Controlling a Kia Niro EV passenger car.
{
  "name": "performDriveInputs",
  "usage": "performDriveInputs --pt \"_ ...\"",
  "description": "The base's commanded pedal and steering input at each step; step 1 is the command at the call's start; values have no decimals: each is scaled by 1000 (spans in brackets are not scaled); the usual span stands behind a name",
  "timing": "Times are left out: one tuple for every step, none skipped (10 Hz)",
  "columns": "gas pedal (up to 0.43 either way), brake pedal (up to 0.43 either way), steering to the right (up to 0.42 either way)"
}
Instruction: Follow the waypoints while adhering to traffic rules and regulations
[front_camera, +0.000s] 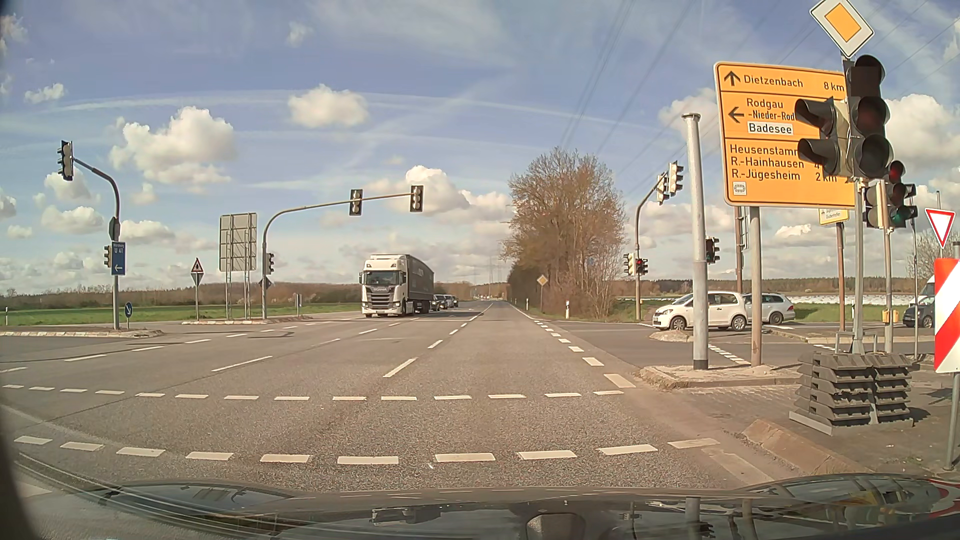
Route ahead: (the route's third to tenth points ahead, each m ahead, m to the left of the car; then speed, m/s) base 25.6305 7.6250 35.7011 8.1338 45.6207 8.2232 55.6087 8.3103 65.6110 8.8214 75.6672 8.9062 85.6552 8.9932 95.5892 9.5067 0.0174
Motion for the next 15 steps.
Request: performDriveInputs --pt "0 195 -2" --pt "0 195 -3" --pt "0 195 -3" --pt "0 201 -2" --pt "0 195 -2" --pt "0 195 -2" --pt "0 201 -2" --pt "0 201 -2" --pt "0 220 -2" --pt "0 244 -2" --pt "0 274 -2" --pt "0 311 -2" --pt "0 329 -5" --pt "0 335 -5" --pt "0 329 -4"
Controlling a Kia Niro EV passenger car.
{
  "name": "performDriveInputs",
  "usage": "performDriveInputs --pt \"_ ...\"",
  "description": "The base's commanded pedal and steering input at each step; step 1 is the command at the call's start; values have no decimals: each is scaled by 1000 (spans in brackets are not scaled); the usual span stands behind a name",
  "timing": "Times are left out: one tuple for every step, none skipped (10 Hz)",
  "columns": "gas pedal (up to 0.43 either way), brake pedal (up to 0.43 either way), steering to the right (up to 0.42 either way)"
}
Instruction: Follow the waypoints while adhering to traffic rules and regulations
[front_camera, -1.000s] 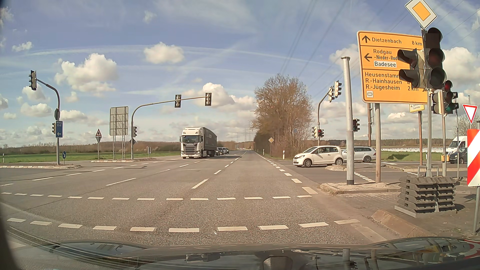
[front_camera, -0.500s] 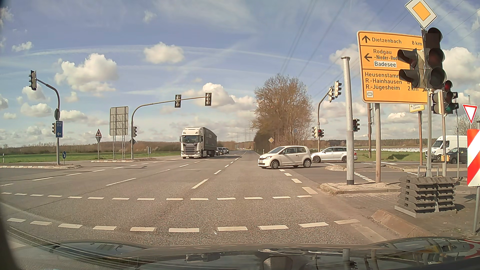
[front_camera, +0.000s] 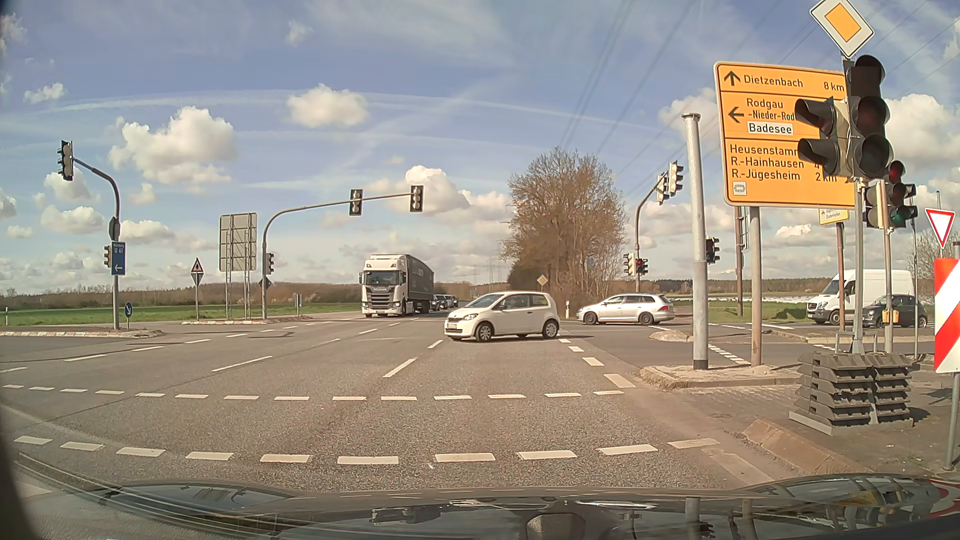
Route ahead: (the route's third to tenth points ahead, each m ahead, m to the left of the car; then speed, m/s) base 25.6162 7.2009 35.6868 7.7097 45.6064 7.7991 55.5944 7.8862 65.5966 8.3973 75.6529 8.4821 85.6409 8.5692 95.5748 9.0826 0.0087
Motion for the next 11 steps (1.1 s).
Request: performDriveInputs --pt "0 323 -4" --pt "0 311 -4" --pt "0 305 -4" --pt "0 305 -4" --pt "0 305 -4" --pt "0 305 -4" --pt "0 317 -4" --pt "0 341 -4" --pt "0 366 -4" --pt "0 372 -4" --pt "0 378 -4"
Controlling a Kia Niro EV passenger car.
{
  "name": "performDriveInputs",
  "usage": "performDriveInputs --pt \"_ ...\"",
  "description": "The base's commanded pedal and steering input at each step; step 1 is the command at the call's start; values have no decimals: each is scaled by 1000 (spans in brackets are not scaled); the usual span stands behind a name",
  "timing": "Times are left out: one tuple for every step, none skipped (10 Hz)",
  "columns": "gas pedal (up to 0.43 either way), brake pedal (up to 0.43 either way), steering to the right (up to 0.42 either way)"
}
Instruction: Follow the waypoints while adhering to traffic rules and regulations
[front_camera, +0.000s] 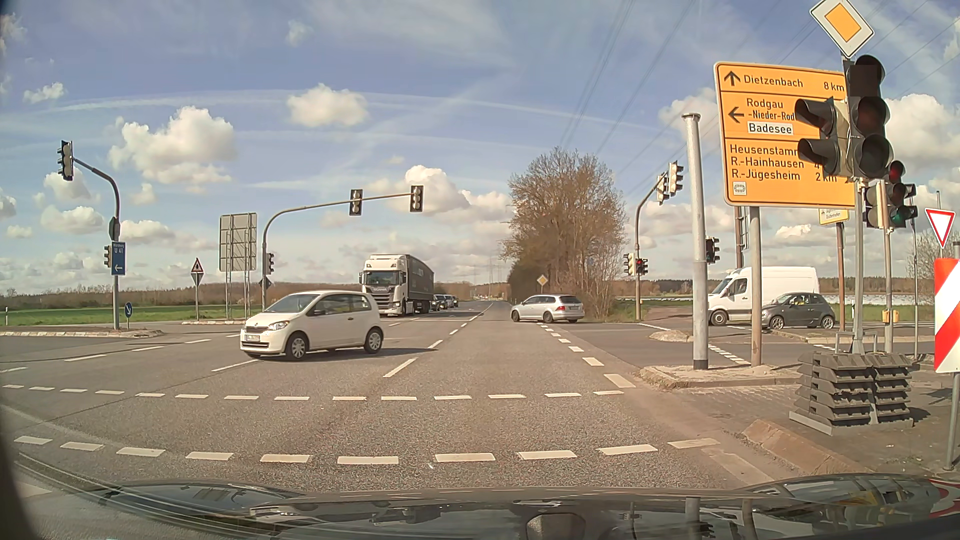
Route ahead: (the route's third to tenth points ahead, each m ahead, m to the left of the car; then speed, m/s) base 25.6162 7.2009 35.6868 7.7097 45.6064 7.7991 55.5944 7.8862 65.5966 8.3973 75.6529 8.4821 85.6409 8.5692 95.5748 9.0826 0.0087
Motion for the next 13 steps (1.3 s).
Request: performDriveInputs --pt "0 378 -4" --pt "0 360 -4" --pt "0 329 -4" --pt "0 323 -4" --pt "0 323 -4" --pt "0 323 -4" --pt "0 317 -4" --pt "0 323 -4" --pt "0 317 -4" --pt "0 317 -4" --pt "0 323 -4" --pt "0 323 -4" --pt "0 323 -4"
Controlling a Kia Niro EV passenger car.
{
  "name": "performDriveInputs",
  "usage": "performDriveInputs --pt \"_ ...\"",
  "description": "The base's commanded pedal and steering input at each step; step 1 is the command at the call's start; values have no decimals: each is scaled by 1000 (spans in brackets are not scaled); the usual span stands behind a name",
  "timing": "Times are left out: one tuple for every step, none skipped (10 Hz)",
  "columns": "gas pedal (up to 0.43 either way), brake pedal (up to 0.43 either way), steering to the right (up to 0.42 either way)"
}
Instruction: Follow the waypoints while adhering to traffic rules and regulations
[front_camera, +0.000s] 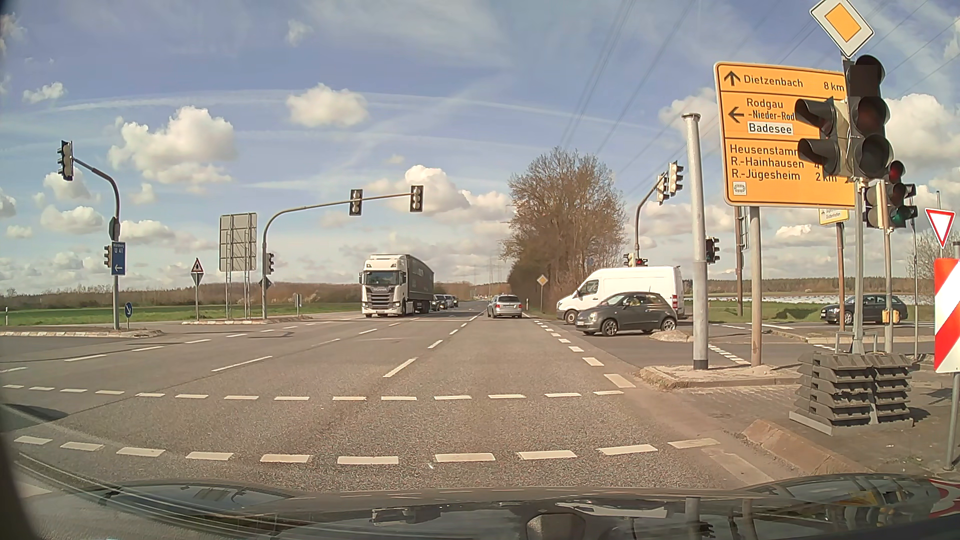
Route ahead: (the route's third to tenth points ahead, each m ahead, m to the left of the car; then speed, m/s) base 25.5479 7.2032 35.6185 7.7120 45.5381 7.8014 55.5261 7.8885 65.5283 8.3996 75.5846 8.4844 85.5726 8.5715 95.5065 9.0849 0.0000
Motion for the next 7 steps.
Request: performDriveInputs --pt "0 317 -4" --pt "0 323 -4" --pt "0 323 -4" --pt "0 323 -4" --pt "0 323 -4" --pt "0 323 -4" --pt "0 323 -4"
